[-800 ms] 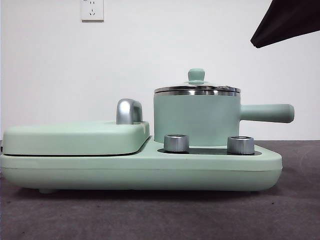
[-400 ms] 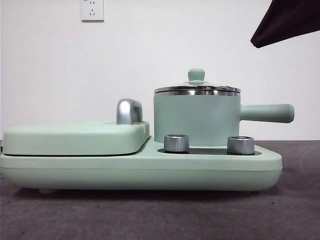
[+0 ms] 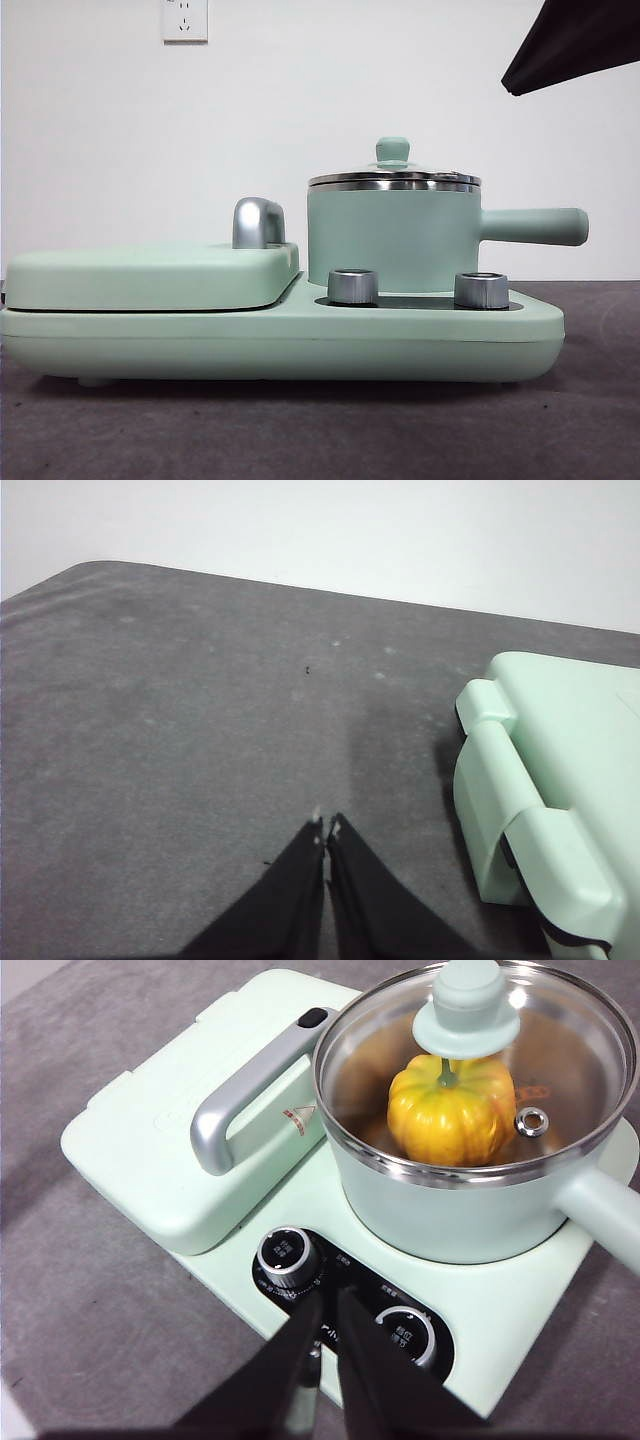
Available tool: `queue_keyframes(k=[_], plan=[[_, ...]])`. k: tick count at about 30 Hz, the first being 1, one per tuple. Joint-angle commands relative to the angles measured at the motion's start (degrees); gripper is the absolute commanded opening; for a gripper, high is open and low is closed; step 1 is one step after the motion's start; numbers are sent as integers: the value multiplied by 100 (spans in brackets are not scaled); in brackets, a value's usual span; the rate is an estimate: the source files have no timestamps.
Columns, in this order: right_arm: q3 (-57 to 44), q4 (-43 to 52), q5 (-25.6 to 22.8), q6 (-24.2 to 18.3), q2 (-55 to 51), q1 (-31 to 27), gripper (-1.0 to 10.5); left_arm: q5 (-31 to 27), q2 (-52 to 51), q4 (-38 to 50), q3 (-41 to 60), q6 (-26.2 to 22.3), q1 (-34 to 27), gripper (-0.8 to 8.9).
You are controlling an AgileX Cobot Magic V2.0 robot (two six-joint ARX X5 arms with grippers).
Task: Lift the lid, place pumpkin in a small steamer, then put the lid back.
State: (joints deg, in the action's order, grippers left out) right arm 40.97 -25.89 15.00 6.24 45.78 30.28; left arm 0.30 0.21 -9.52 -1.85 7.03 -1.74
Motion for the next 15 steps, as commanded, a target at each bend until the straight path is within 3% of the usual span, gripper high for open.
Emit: queue_keyframes(k=[1, 11, 15], plan=[[26, 61, 0, -26, 17, 37, 24, 13, -2, 50, 111, -4, -2, 7], [28, 92, -144, -118, 17, 31, 24, 13, -2, 50, 111, -4, -2, 7], [13, 153, -638, -896, -140, -2, 24, 13, -2, 50, 111, -4, -2, 7]])
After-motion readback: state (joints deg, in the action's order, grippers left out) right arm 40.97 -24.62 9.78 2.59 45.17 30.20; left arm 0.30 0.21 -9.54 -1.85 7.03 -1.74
